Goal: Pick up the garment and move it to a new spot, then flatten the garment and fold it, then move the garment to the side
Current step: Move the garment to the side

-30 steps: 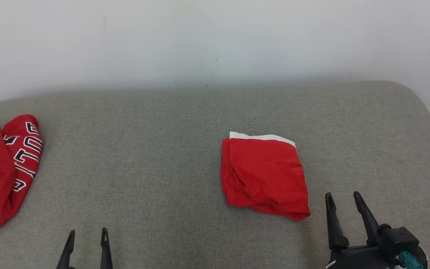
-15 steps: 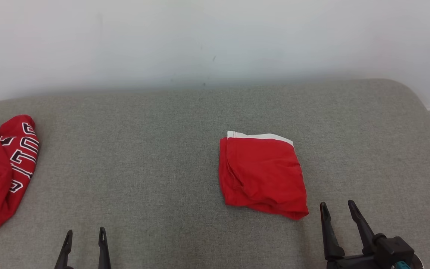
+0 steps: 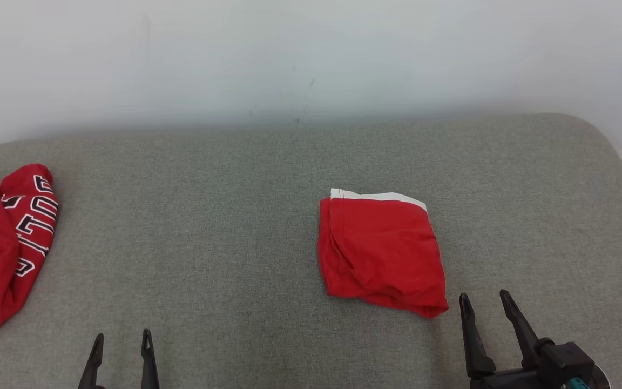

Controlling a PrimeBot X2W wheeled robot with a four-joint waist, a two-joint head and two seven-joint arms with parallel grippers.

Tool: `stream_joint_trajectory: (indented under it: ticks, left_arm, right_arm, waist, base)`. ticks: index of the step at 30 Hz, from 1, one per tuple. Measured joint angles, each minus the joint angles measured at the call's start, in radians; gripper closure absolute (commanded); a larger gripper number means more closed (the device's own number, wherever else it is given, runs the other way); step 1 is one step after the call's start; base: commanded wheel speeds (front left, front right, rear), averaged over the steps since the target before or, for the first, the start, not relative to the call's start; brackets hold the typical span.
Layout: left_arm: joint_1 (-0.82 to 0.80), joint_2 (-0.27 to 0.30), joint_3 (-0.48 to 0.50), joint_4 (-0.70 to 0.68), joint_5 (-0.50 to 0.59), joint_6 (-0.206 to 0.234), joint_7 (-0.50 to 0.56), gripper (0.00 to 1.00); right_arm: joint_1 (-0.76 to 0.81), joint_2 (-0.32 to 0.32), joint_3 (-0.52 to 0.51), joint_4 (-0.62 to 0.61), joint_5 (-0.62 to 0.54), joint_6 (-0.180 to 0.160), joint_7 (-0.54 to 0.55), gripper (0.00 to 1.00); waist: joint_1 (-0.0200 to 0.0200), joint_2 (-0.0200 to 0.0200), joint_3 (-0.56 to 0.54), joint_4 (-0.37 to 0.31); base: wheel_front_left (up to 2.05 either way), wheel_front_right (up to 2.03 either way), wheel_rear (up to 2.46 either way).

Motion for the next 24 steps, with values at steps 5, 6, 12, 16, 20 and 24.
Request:
stream_joint_trajectory:
  ticks: [5, 6, 12, 16, 20, 24]
  left_arm:
    - [0.000, 0.000, -0.002, 0.002, -0.001, 0.000, 0.000, 0.00]
    - [0.000, 0.000, -0.002, 0.002, -0.002, 0.000, 0.000, 0.00]
    - [-0.002, 0.000, -0.010, -0.002, -0.006, 0.000, 0.000, 0.00]
    - [-0.023, 0.000, -0.021, -0.007, -0.008, -0.003, 0.000, 0.00]
    - [-0.052, 0.000, -0.035, -0.012, -0.008, -0.011, 0.000, 0.00]
    - [-0.078, 0.000, -0.048, -0.011, -0.007, -0.013, 0.000, 0.00]
  right_arm:
    - [-0.011, 0.000, 0.003, 0.005, -0.004, 0.000, 0.000, 0.00]
    - [-0.014, -0.001, 0.002, 0.007, -0.004, 0.000, 0.000, 0.00]
    - [-0.077, -0.021, 0.021, 0.030, -0.013, 0.000, 0.000, 0.00]
    - [-0.231, -0.059, 0.035, 0.121, -0.008, 0.000, 0.000, 0.00]
    - [-0.373, -0.089, 0.037, 0.268, -0.009, 0.000, 0.000, 0.00]
    - [-0.497, -0.102, 0.045, 0.485, -0.003, 0.000, 0.000, 0.00]
  waist:
    - [0.0000, 0.0000, 0.001, 0.001]
    - [0.0000, 0.0000, 0.002, 0.002]
    - [0.0000, 0.0001, 0.012, 0.008]
    - [0.0000, 0.0000, 0.043, 0.013]
    - [0.0000, 0.0002, 0.079, 0.022]
    - [0.0002, 0.0003, 0.117, 0.036]
  base:
    - [0.00, 0.00, 0.00]
    - [0.00, 0.00, 0.00]
    - [0.00, 0.00, 0.00]
    - [0.00, 0.00, 0.00]
    - [0.00, 0.00, 0.00]
    - [0.00, 0.00, 0.00]
